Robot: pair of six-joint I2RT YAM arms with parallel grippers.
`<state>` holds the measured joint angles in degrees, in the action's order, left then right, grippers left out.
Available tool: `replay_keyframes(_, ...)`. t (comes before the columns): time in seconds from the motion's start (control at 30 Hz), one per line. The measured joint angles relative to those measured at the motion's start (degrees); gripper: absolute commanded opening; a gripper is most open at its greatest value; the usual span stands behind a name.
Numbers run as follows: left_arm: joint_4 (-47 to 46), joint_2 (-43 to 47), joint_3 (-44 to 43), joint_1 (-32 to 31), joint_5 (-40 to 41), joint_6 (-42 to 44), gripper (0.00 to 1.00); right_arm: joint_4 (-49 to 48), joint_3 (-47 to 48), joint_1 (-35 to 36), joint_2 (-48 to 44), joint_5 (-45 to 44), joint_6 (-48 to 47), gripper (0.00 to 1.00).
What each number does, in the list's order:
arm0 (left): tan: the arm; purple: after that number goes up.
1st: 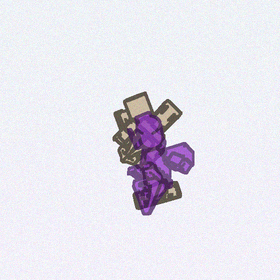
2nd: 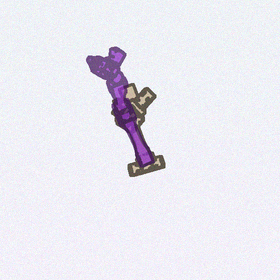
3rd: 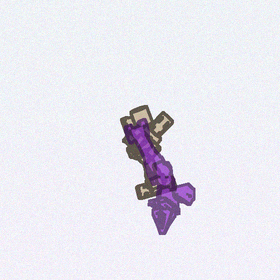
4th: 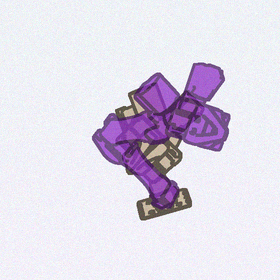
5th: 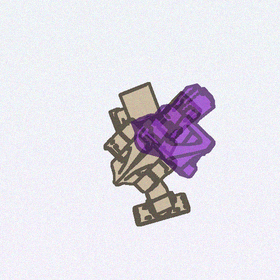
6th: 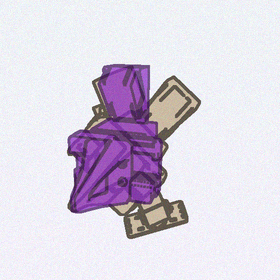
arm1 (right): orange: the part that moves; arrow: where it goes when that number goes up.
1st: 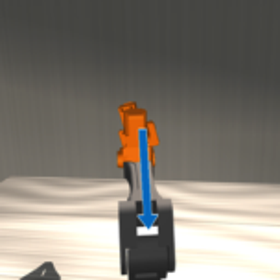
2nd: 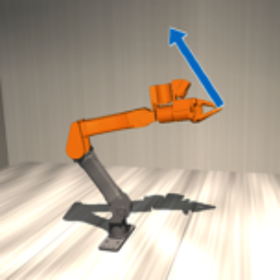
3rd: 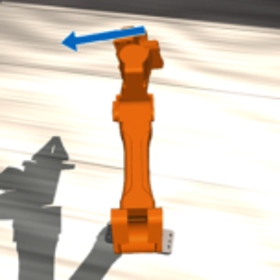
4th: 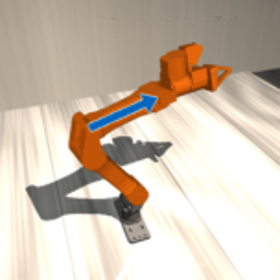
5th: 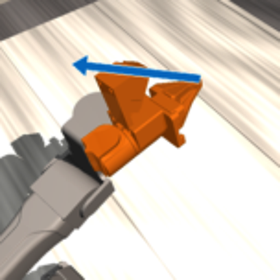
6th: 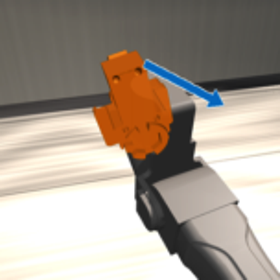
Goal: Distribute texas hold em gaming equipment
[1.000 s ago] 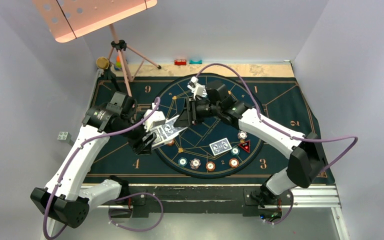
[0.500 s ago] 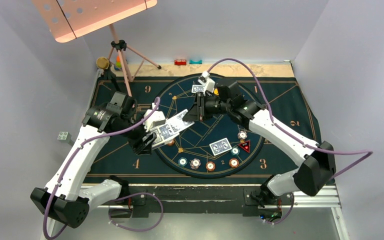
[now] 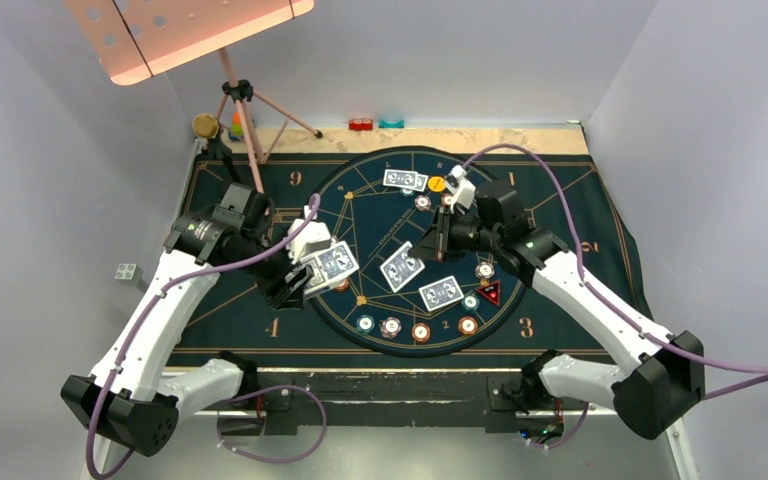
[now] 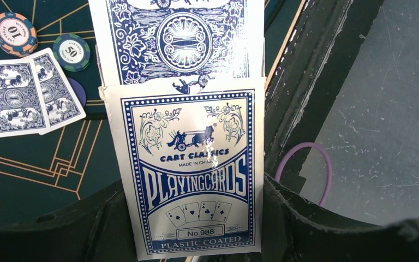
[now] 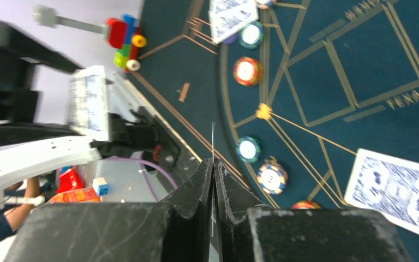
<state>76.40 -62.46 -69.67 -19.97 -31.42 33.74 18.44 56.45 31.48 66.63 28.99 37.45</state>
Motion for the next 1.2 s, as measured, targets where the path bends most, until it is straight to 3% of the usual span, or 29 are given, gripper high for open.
replay_keyframes(0.4,0.0,0.0,0.0,0.0,-0.5,0.2,0.0,4.9,-9.1,-3.9,8.7,-10.7,-2.6,0.02)
replay_keyframes(0.7,0.0,0.0,0.0,0.0,-0.8,0.3,0.0,7.1,-10.4,-3.9,12.1,-18.1,-4.3,0.46)
replay_keyframes(0.9,0.0,0.0,0.0,0.0,-1.2,0.3,0.0,10.7,-10.4,-3.9,9.7,-22.6,-4.5,0.57)
replay_keyframes(1.07,0.0,0.0,0.0,0.0,-1.4,0.3,0.0,14.0,-7.1,-3.9,5.6,-23.9,-4.5,0.61)
replay_keyframes(1.2,0.0,0.0,0.0,0.0,-1.4,0.3,0.0,14.2,-2.6,-3.9,3.1,-23.1,-4.3,0.79)
